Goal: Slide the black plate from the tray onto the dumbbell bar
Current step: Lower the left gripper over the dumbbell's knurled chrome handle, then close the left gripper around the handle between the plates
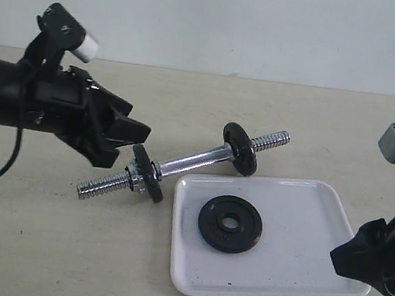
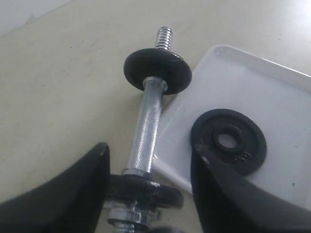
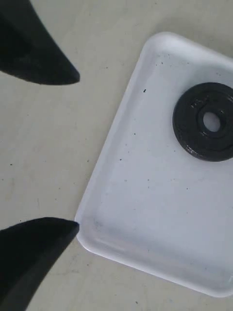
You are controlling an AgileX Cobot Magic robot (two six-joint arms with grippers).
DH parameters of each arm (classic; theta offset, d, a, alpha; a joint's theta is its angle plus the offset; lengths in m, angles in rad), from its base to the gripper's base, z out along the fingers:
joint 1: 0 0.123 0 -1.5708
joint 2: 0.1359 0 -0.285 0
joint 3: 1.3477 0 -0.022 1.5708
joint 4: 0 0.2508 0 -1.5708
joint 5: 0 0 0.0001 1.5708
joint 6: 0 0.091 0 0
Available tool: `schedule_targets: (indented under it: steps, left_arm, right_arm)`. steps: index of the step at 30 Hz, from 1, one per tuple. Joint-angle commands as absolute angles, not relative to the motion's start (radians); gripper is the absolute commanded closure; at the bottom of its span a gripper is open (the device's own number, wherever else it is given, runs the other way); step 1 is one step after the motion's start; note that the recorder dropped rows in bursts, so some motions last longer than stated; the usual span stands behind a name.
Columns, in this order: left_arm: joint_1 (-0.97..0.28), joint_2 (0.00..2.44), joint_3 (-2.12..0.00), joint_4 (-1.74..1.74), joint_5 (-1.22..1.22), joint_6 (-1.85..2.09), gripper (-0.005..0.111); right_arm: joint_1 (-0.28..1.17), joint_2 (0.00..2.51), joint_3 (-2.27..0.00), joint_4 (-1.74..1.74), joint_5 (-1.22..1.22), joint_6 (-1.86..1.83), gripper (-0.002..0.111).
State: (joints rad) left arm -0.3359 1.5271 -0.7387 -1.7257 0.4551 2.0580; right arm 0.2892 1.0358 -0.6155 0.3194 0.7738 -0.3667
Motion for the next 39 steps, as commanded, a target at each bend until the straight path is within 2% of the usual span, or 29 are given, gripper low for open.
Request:
schedule_targets:
  steps: [1,9,20,26,34,39]
  left_arm:
    - [-0.416,1.598,-0.839,-1.744,0.329,2.005,0.058]
    - [-0.485,1.687,-0.945,-1.744,0.303,1.990,0.058]
    - [-0.489,1.824,-1.017,-1.744,0.259,1.997,0.058]
    - [-0.494,1.884,-1.071,-1.744,0.288,1.997,0.049]
    - [-0.554,1.982,-1.190,-1.744,0.277,1.997,0.049]
    - [-0.598,2.043,-1.247,-1.744,0.177,1.997,0.049]
  right_arm:
    - [0.291,1.037,-0.618,0.322,0.753,-0.383,0.041]
    - [0.291,1.037,-0.618,0.331,0.753,-0.385,0.041]
    - [0.291,1.037,-0.618,0.355,0.745,-0.396,0.041]
    - [0.291,1.037,-0.618,0.356,0.745,-0.396,0.041]
    - [0.291,1.037,-0.618,0.369,0.747,-0.396,0.041]
    - [0.291,1.037,-0.618,0.369,0.751,-0.397,0.041]
